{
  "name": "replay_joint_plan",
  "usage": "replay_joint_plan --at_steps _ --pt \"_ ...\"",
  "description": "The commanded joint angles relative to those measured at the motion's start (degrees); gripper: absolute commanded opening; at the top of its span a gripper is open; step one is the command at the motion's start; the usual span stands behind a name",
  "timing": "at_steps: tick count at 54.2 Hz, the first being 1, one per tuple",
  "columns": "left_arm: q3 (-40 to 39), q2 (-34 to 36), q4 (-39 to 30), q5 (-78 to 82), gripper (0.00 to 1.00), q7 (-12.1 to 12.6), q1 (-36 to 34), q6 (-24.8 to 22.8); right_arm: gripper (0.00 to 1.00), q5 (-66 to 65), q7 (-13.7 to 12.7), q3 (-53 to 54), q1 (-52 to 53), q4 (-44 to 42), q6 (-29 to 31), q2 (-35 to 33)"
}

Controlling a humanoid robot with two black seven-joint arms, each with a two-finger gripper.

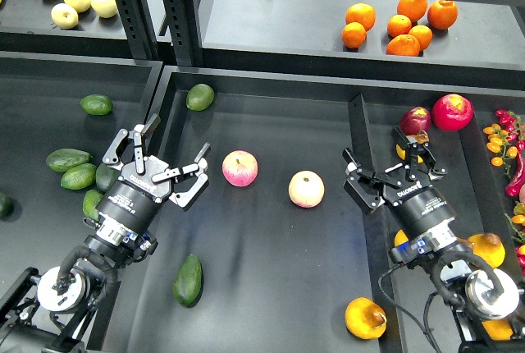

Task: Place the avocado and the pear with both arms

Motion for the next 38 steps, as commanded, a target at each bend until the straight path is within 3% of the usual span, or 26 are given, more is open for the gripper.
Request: replay_joint_plan --at_steps 1,38 --pt "0.2 0.0 -0.2 -0.1 1.0 0.6 0.0 0.0 1.0 0.0 0.0 0.1 0.0 0.0 0.0 0.0" --pt "1.8 0.0 -0.4 -0.5 1.0 1.0 0.9 0.0 1.0 0.0 0.0 -0.2 0.0 0.0 0.1 0.0"
